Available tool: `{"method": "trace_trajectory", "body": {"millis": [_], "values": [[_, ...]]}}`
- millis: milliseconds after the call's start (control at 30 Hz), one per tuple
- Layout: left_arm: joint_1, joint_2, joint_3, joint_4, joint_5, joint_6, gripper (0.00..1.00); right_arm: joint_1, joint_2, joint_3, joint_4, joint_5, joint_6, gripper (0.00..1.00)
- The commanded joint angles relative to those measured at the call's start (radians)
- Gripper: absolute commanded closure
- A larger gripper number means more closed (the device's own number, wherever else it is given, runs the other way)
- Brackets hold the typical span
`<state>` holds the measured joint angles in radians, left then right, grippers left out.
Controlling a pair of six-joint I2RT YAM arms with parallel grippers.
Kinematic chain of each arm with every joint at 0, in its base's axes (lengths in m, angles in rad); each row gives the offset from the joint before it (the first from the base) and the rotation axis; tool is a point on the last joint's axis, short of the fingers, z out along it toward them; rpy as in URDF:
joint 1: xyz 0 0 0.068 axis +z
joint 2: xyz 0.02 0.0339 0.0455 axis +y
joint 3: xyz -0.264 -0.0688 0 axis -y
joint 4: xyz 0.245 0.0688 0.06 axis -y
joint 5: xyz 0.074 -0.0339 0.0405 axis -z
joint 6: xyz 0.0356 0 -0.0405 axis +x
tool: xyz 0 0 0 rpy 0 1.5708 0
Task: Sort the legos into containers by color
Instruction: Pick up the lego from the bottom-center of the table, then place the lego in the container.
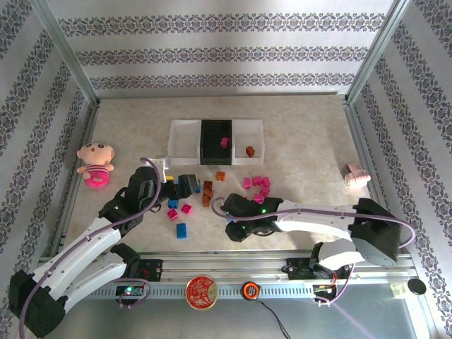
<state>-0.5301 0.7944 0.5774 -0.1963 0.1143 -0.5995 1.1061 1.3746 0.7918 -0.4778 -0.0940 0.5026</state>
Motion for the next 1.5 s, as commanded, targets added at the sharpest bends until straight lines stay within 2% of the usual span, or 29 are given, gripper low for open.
{"method": "trace_trajectory", "body": {"millis": [0, 133, 433, 567, 733, 833, 900, 1000, 1100, 1200, 1467], "values": [[-0.004, -0.051, -0.018, -0.011, -0.054, 0.002, 0.0, -0.071, -0.04, 0.119, 0.048, -0.073, -0.068, 0.79], [-0.003, -0.086, -0.042, 0.001, -0.061, -0.008, 0.0, -0.162, 0.085, 0.337, 0.105, -0.089, -0.138, 0.8], [-0.002, -0.17, -0.086, -0.071, -0.102, -0.045, 0.01, -0.301, 0.635, 0.956, 0.078, -0.16, -0.123, 0.79], [0.003, -0.215, -0.144, -0.038, -0.063, -0.069, 0.0, -0.334, 0.851, 1.211, -0.003, -0.129, -0.07, 0.79], [0.007, -0.247, -0.182, -0.048, -0.043, -0.087, 0.02, -0.36, 1.002, 1.39, -0.046, -0.054, -0.023, 0.76], [0.007, -0.229, -0.154, -0.128, -0.052, -0.06, 0.05, -0.359, 1.062, 1.489, -0.088, -0.032, -0.023, 0.65], [0.005, -0.212, -0.14, -0.172, -0.049, -0.041, 0.06, -0.355, 1.087, 1.538, -0.108, -0.023, -0.022, 0.5], [0.007, -0.19, -0.141, -0.184, -0.013, -0.045, 0.12, -0.349, 1.075, 1.551, -0.097, -0.015, -0.033, 0.38], [0.002, -0.157, -0.152, -0.185, 0.023, -0.07, 0.16, -0.34, 1.013, 1.497, -0.07, 0.003, -0.045, 0.35], [-0.037, -0.134, -0.145, -0.219, 0.018, -0.09, 0.2, -0.338, 0.894, 1.325, 0.018, 0.004, -0.035, 0.35], [-0.34, -0.077, -0.113, -0.421, -0.239, -0.193, 0.26, -0.339, 0.545, 0.748, 0.254, 0.008, -0.036, 0.35]]}}
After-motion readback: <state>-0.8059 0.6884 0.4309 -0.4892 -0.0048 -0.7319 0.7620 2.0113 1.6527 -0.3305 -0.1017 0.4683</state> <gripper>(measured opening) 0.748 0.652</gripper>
